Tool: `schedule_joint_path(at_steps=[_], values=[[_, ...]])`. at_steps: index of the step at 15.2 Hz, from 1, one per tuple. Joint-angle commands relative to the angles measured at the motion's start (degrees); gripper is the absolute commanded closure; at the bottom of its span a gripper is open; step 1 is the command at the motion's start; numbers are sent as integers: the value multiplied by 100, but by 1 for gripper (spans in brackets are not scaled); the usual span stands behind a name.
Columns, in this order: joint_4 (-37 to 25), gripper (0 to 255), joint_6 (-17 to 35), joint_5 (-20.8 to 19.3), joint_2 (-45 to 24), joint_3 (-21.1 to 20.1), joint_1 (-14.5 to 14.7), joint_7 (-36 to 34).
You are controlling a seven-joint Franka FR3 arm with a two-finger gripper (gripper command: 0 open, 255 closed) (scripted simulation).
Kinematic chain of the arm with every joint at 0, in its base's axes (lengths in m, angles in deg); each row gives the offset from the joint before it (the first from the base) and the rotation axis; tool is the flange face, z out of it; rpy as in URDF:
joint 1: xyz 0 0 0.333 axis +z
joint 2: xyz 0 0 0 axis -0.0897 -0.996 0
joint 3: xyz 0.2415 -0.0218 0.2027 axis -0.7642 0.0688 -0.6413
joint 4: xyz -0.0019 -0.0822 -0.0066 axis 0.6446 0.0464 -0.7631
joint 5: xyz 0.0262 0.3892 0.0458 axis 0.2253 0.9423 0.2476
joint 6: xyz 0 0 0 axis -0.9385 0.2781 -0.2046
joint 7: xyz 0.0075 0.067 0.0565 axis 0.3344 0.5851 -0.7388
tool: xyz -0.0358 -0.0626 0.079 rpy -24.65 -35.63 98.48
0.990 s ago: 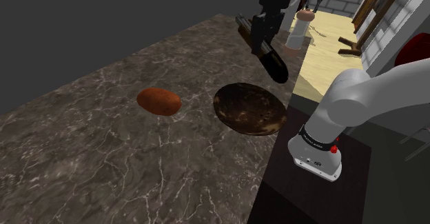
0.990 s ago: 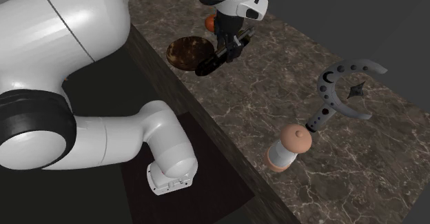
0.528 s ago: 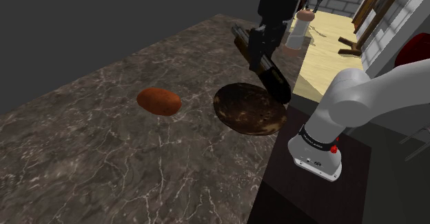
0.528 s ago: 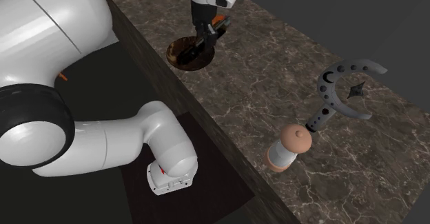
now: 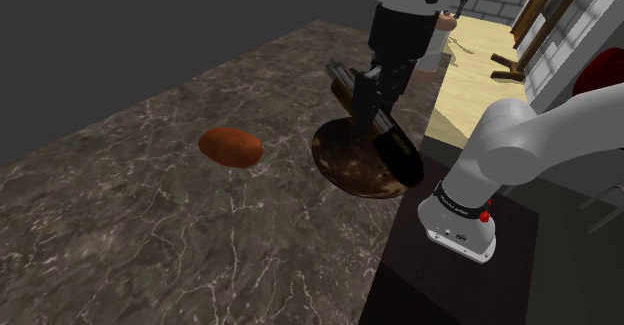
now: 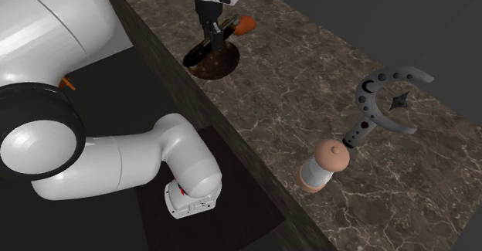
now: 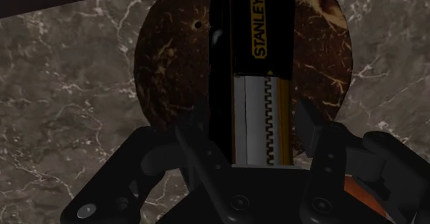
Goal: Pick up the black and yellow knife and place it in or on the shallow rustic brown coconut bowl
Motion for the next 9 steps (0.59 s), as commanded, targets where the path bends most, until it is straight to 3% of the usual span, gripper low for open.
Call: schedule_joint_path(at_steps=[1,9], values=[[146,255,140,47,16,-61,14,5],[784,255,697,231,100,-256,85,95]])
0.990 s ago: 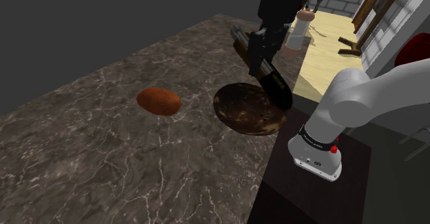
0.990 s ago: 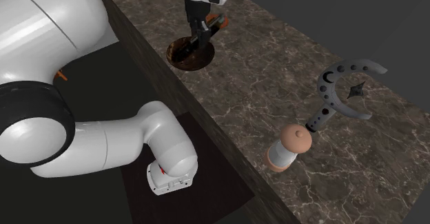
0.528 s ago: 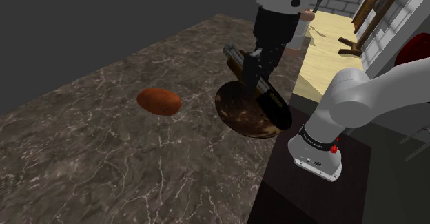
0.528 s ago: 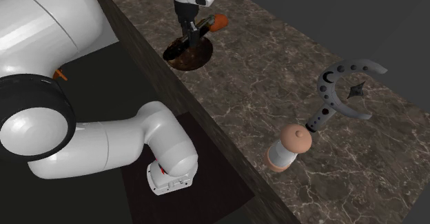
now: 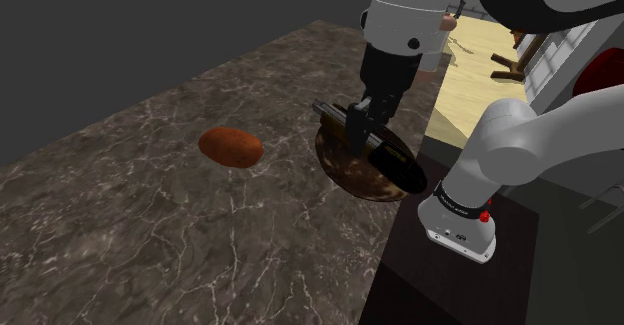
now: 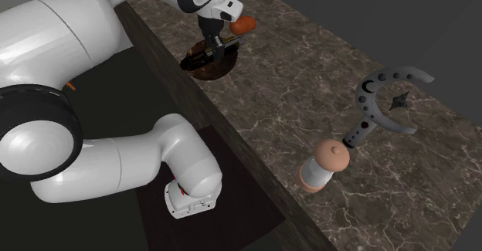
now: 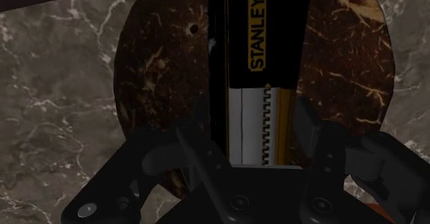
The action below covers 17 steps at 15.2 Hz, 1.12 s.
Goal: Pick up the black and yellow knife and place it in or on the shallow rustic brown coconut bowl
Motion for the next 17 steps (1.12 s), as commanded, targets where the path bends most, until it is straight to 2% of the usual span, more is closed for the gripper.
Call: schedule_joint_path(at_steps=[1,8,9,14,17], values=[[81,255,62,35,0,-45,18,-4],[82,255,67,26,-6,-35,33,-13],[70,0,58,29,-6,-41,37,-26],[82,0,67,26,-6,-35,34,-13],[-485,0,-451,-162,-70,178,-37,-62]])
